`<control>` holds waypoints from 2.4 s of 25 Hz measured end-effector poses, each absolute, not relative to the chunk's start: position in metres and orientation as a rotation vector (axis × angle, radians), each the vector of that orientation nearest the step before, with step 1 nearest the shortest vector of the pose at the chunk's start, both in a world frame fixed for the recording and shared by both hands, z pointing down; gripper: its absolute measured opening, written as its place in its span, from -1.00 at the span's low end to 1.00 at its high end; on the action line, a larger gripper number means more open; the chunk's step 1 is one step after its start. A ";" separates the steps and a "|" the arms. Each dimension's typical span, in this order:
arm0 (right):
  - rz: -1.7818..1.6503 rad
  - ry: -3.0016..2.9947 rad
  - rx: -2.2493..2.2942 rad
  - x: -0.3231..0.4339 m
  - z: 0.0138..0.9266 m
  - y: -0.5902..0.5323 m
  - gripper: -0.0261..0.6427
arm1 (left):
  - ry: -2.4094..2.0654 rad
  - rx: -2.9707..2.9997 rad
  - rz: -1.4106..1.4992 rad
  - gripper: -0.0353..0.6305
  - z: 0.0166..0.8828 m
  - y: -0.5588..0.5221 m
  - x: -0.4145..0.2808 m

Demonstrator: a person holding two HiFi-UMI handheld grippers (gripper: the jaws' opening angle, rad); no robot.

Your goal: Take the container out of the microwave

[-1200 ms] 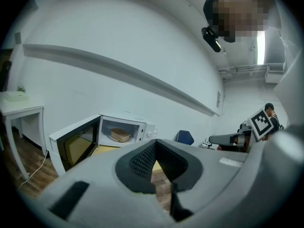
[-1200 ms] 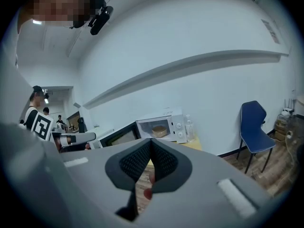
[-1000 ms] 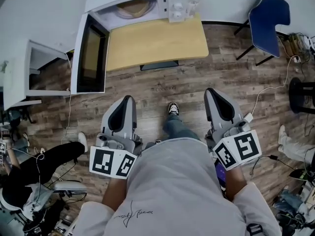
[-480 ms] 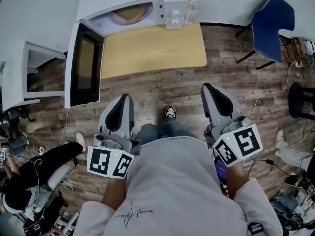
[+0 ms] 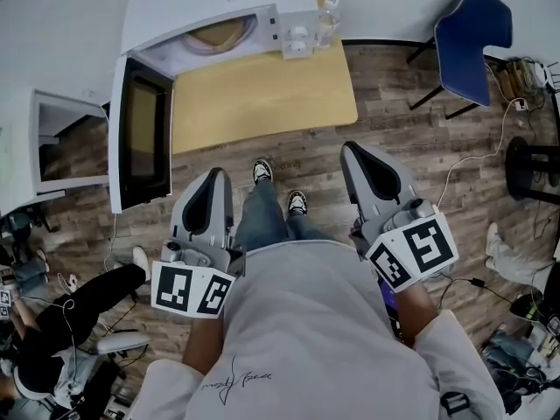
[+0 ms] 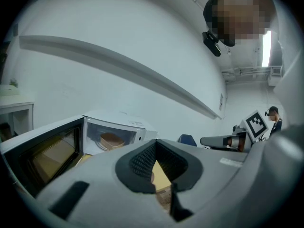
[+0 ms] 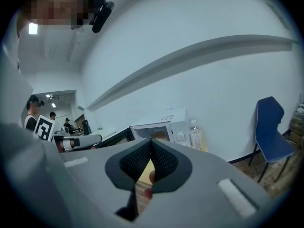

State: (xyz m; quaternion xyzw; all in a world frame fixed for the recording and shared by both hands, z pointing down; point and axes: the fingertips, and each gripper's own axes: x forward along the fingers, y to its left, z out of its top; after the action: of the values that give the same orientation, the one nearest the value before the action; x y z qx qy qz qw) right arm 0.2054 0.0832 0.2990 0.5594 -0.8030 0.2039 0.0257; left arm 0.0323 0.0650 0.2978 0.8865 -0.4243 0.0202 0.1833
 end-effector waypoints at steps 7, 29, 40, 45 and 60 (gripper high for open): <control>0.623 -2.465 1.754 0.196 0.296 0.053 -0.88 | -1.156 2.522 0.053 -0.89 0.296 0.030 0.030; 0.542 -2.402 1.679 0.115 0.314 -0.061 -0.88 | -1.115 2.535 0.040 -0.89 0.297 -0.083 -0.016; 0.409 -2.302 1.631 0.079 0.323 -0.103 -0.88 | -1.114 2.505 -0.078 -0.89 0.293 -0.128 -0.043; 0.365 -2.313 1.585 0.066 0.327 -0.112 -0.88 | -1.129 2.614 0.053 -0.89 0.296 -0.124 -0.045; 0.213 -2.254 1.445 0.052 0.356 -0.149 -0.88 | -1.149 2.590 0.098 -0.89 0.306 -0.123 -0.059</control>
State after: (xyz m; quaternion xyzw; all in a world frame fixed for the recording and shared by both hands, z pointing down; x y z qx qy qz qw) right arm 0.0517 -0.1486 0.3564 0.5242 -0.8174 0.0773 0.2260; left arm -0.0590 -0.1225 0.3063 0.9028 -0.4006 0.0341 0.1524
